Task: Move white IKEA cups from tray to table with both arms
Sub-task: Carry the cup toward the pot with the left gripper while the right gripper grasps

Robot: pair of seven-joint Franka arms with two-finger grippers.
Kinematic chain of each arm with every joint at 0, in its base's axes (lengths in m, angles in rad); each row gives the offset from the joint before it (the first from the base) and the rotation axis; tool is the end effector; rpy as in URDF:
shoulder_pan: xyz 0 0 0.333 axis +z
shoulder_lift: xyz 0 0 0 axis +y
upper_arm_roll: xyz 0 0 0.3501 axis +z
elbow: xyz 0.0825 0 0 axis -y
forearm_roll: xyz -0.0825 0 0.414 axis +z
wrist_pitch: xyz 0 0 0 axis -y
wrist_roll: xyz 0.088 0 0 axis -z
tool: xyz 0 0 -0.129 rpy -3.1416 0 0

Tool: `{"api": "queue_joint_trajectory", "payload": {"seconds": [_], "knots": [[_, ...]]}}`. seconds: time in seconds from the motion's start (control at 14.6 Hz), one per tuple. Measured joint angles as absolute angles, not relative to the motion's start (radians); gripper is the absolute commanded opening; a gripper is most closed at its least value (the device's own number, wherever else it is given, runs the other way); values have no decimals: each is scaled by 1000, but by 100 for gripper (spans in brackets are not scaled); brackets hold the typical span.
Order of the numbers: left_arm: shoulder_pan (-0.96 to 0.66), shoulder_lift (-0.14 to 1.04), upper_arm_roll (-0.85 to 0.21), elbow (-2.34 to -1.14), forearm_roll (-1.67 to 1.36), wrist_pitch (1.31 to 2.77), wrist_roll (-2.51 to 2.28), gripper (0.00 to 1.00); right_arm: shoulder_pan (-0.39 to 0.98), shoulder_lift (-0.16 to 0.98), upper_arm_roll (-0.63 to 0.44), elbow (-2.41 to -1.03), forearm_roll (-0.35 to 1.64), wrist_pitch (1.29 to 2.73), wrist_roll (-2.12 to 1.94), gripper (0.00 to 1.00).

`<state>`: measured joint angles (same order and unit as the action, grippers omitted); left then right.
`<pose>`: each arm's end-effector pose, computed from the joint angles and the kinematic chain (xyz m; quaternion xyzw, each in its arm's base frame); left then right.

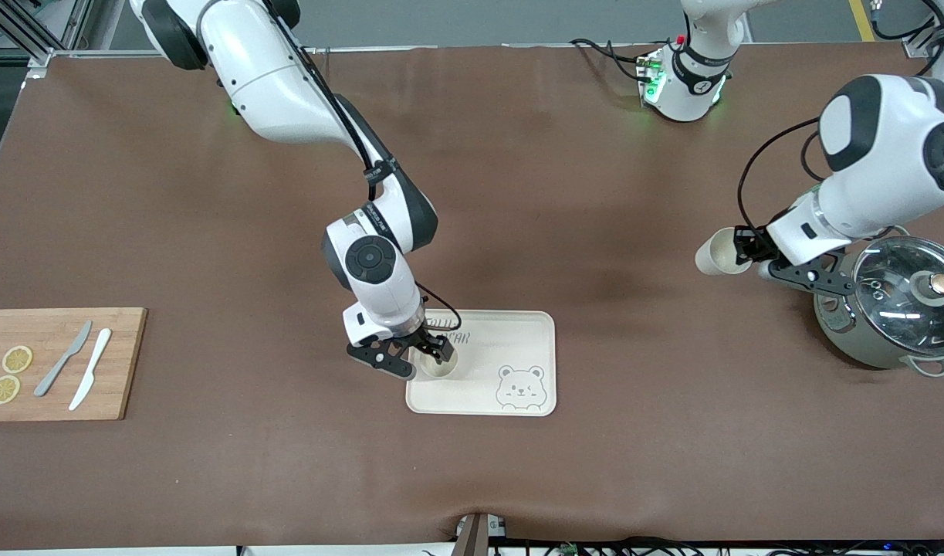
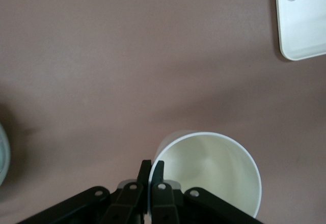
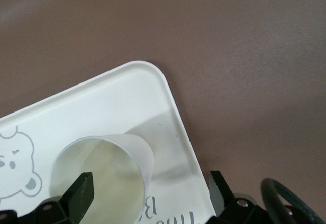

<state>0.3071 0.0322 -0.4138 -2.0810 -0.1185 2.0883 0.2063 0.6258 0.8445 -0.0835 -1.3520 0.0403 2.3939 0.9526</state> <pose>0.5717 -0.0683 0.4081 0.9903 -0.1260 -0.0084 0.0581 0.6870 0.4334 0.2206 -0.9748 0.1991 -0.0832 0.0573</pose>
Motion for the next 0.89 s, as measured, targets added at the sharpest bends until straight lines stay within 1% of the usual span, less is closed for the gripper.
{"api": "queue_joint_trajectory", "payload": {"seconds": [0.14,0.21,0.34,0.48,0.55,0.62,0.69,0.76,0.82,0.89], "knots": [[306,-9,-416,-2224,-186,2230,273,0,628,866,-83,-1352,40,2424,953,100],[311,-26,-414,-2282,-206,2277,311,0,629,874,-83,-1352,40,2435,953,100],[342,-47,-410,-2366,-234,2342,388,0,631,882,-83,-1352,40,2445,953,100],[362,-54,-407,-2427,-277,2418,456,0,631,882,-83,-1351,40,2448,953,100],[365,-53,-407,-2453,-286,2457,474,0,631,882,-84,-1350,40,2448,953,88],[365,-53,-407,-2478,-292,2488,482,0,631,882,-84,-1349,40,2448,953,67],[364,-52,-409,-2500,-294,2516,486,0,631,882,-84,-1348,40,2448,953,51],[363,-50,-413,-2522,-295,2546,486,0,631,882,-85,-1347,40,2448,953,42],[361,-48,-415,-2544,-295,2579,486,0,631,882,-86,-1347,40,2448,953,37],[358,-43,-417,-2564,-295,2612,486,0,631,882,-87,-1347,40,2448,953,29]]}}
